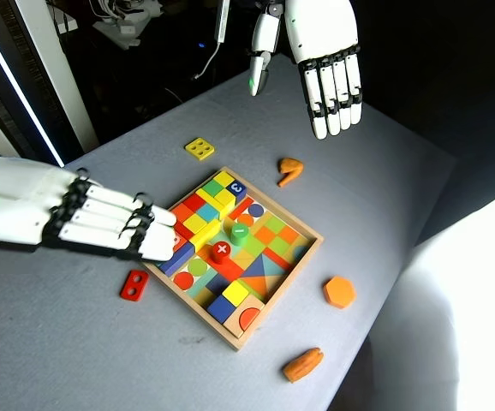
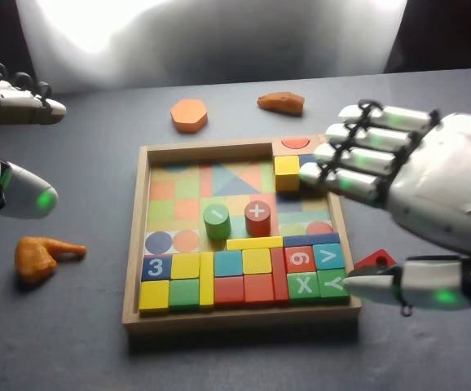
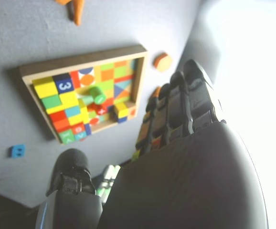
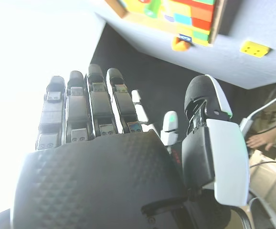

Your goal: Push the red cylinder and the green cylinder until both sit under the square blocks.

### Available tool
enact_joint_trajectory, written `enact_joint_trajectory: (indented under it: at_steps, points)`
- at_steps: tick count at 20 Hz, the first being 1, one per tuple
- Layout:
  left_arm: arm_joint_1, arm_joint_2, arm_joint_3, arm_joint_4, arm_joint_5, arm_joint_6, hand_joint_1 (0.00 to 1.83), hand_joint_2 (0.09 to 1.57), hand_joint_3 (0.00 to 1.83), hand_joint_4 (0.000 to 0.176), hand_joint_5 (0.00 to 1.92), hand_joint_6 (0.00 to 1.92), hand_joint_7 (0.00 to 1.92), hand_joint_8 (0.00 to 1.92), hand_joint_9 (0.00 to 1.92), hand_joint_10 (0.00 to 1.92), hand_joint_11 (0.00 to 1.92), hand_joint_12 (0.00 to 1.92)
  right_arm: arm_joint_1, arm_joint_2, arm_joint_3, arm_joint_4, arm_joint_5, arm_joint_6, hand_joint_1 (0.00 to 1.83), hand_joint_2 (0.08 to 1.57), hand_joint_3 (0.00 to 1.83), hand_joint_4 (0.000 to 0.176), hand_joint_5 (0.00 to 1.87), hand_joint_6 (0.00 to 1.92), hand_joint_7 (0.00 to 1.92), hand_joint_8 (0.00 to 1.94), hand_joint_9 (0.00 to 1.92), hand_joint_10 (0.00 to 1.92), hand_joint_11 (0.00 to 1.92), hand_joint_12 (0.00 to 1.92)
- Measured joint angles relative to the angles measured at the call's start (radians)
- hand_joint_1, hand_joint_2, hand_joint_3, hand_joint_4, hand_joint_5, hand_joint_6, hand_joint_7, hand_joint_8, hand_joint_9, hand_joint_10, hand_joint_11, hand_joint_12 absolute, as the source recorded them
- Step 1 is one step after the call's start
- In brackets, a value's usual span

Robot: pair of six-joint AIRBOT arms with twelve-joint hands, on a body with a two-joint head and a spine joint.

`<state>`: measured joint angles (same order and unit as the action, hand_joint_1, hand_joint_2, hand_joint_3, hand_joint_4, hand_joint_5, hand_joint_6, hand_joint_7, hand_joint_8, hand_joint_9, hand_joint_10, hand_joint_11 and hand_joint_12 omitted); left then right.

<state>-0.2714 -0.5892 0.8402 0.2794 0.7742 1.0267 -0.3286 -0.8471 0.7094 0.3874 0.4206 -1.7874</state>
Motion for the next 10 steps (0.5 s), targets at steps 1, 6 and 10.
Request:
enact_joint_trajectory:
  at_steps: [1,6,10]
  points:
    - [0.000,0.000,0.000,0.002,0.001,0.000,0.00,1.16,0.00,0.000,0.01,0.00,0.05,0.00,0.07,0.00,0.00,0.30,0.012,-0.033,0.016,0.044,-0.006,-0.047,0.04,1.18,0.00,0.000,0.40,0.09,0.21,0.02,0.11,0.01,0.00,0.14]
    - [0.000,0.000,-0.001,0.000,0.001,0.000,0.00,1.16,0.00,0.000,0.00,0.00,0.05,0.00,0.06,0.00,0.00,0.25,0.084,-0.183,0.092,0.321,0.024,-0.264,0.05,1.20,0.00,0.000,0.82,0.06,0.19,0.00,0.09,0.00,0.00,0.05]
    - [0.000,0.000,-0.001,0.002,0.002,0.000,0.00,1.16,0.00,0.000,0.01,0.00,0.06,0.00,0.08,0.01,0.00,0.29,0.111,-0.278,0.159,0.418,0.034,-0.288,0.07,1.20,0.00,0.000,0.89,0.04,0.22,0.00,0.08,0.01,0.00,0.03]
